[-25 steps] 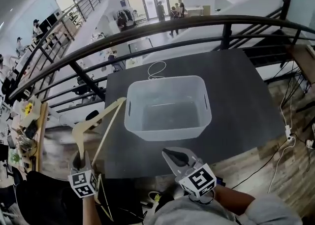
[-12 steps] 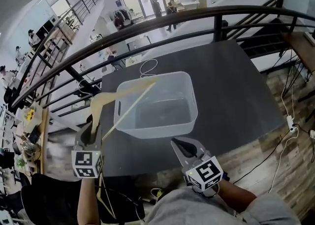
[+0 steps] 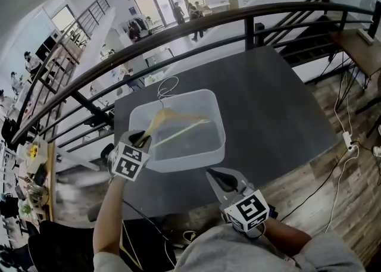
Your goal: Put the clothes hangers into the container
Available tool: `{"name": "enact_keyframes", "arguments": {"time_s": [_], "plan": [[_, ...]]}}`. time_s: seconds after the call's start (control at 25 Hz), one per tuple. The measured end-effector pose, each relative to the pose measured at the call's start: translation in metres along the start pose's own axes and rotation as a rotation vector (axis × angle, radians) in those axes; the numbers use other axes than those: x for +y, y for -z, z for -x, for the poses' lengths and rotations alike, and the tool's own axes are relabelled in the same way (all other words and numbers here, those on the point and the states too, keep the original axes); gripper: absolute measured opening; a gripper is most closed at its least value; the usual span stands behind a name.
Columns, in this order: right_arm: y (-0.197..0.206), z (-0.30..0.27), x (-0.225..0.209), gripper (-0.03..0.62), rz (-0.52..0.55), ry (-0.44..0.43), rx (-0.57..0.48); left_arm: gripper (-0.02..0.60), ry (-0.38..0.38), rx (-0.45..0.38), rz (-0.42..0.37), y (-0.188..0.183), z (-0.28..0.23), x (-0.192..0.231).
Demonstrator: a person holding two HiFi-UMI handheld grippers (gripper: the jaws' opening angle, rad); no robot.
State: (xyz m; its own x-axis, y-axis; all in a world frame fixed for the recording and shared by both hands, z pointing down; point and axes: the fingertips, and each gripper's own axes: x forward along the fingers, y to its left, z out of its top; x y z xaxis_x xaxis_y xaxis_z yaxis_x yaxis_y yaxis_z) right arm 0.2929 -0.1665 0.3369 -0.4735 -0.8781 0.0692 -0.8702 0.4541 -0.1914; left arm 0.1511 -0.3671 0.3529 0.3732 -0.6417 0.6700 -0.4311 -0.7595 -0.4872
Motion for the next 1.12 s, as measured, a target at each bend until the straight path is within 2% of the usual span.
{"name": "enact_keyframes", "arguments": {"time_s": [0.2, 0.32, 0.52, 0.72, 0.76, 0.8, 0.88, 0.92, 1.04, 1.12], "plan": [[0.000, 0.014, -0.015, 0.000, 0.000, 0.039, -0.013, 0.081, 0.082, 0.100, -0.100, -0.003, -0.042, -0.019], [0.002, 0.020, -0.023, 0.000, -0.012, 0.069, -0.012, 0.081, 0.107, 0.105, -0.096, -0.009, -0.054, -0.025], [0.002, 0.026, -0.027, 0.000, -0.008, 0.088, -0.011, 0.086, 0.051, 0.115, -0.137, -0.012, -0.068, -0.015], [0.001, 0.022, -0.022, 0.000, -0.001, 0.086, -0.008, 0.094, -0.062, 0.113, -0.262, -0.007, -0.078, -0.005], [0.001, 0.022, -0.022, 0.000, 0.001, 0.085, -0.007, 0.104, -0.063, 0.119, -0.281, -0.005, -0.080, -0.006], [0.000, 0.022, -0.023, 0.000, 0.004, 0.084, -0.008, 0.153, -0.047, 0.128, -0.291, -0.004, -0.082, -0.010], [-0.001, 0.023, -0.023, 0.000, 0.009, 0.083, -0.007, 0.314, 0.008, 0.140, -0.276, 0.000, -0.080, -0.019], [0.000, 0.023, -0.023, 0.000, 0.012, 0.085, -0.007, 0.341, 0.022, 0.131, -0.253, 0.000, -0.077, -0.020], [-0.001, 0.021, -0.023, 0.000, 0.023, 0.092, -0.012, 0.356, 0.016, 0.056, -0.138, -0.005, -0.059, -0.013], [-0.008, 0.019, -0.029, 0.000, 0.039, 0.093, -0.026, 0.356, -0.002, -0.030, -0.033, -0.016, -0.042, -0.004]]}}
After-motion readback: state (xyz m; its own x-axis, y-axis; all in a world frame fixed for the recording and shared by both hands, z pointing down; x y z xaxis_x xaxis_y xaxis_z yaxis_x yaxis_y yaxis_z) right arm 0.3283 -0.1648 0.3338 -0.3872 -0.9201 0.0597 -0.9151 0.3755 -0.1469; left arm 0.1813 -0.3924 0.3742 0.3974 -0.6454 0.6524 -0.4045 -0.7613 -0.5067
